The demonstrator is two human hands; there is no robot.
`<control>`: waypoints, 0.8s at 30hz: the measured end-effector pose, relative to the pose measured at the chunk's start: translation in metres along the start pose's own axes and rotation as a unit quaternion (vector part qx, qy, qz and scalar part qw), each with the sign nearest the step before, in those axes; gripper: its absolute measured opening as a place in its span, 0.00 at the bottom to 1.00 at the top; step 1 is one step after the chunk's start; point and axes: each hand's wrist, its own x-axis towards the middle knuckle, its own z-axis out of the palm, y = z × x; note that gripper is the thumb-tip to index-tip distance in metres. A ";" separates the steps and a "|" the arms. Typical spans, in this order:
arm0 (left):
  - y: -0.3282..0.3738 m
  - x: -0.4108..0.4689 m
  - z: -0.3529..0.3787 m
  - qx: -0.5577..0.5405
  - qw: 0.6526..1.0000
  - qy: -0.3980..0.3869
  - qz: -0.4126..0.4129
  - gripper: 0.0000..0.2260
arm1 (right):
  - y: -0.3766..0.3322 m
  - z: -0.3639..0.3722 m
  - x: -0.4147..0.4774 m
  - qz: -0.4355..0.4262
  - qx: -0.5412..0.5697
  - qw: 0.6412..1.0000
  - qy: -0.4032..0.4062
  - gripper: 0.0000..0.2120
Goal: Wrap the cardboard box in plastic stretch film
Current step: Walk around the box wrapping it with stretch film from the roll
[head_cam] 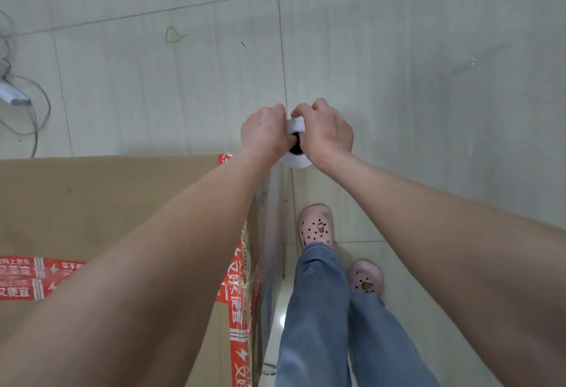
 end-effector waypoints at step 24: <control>-0.069 0.038 -0.021 -0.095 0.991 0.022 -0.091 0.08 | -0.070 0.003 0.053 -0.038 -0.006 0.999 0.001 0.17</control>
